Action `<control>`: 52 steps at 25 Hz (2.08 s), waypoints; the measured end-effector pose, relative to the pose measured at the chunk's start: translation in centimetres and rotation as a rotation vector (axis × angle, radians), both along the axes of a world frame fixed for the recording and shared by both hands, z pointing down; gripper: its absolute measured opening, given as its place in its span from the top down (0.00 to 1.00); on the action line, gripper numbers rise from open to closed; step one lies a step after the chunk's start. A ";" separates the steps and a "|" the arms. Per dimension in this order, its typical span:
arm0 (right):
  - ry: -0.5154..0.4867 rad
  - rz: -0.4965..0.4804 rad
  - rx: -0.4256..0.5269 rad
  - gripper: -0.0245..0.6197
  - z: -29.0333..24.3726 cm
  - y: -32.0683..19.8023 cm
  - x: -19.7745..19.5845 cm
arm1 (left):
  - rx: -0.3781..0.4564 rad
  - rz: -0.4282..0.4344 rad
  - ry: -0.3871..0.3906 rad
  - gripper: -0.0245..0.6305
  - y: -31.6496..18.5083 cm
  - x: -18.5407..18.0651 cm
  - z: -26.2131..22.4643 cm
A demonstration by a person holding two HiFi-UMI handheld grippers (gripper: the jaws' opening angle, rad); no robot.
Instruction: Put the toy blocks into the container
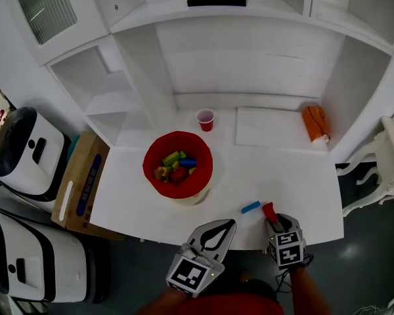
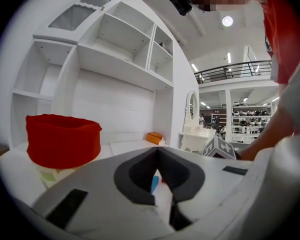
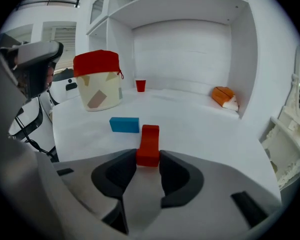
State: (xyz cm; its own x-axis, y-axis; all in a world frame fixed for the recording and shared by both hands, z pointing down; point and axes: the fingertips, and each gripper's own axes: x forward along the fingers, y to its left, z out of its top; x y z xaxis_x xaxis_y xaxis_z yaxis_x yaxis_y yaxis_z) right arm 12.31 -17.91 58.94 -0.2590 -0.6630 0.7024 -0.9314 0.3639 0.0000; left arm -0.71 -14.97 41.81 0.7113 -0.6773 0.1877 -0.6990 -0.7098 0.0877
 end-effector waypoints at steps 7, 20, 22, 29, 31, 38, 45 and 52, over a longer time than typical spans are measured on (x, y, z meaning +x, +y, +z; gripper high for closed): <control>-0.270 0.097 0.041 0.71 -1.8 0.0 0.1 | -0.021 -0.013 0.015 0.95 -0.2 -0.4 -0.1; -0.464 -0.207 0.463 0.70 -23.1 -3.6 -9.7 | 0.049 -0.072 0.033 0.95 -0.7 -3.3 -1.7; -0.470 -0.274 0.489 0.71 -24.7 -4.5 -12.6 | 0.061 -0.099 0.031 0.95 -0.8 -5.0 -2.1; -0.485 -0.376 0.464 0.70 -25.2 -7.5 -20.5 | 0.107 -0.186 0.042 0.95 -1.6 -10.3 -4.6; -0.508 -0.377 0.434 0.67 -24.9 -8.3 -22.2 | 0.116 -0.201 0.044 0.95 -1.9 -11.6 -5.1; -0.456 -0.316 0.546 0.85 -26.3 -7.2 -21.4 | 0.109 -0.134 0.056 0.95 -2.1 -11.7 -4.3; -0.410 -0.142 0.609 0.95 -26.2 -4.1 -14.0 | 0.100 0.065 -0.007 0.94 -2.5 -6.7 -0.4; -0.363 0.000 0.558 0.94 -23.7 -1.4 -6.6 | -0.039 0.217 -0.183 0.76 -3.5 0.3 6.7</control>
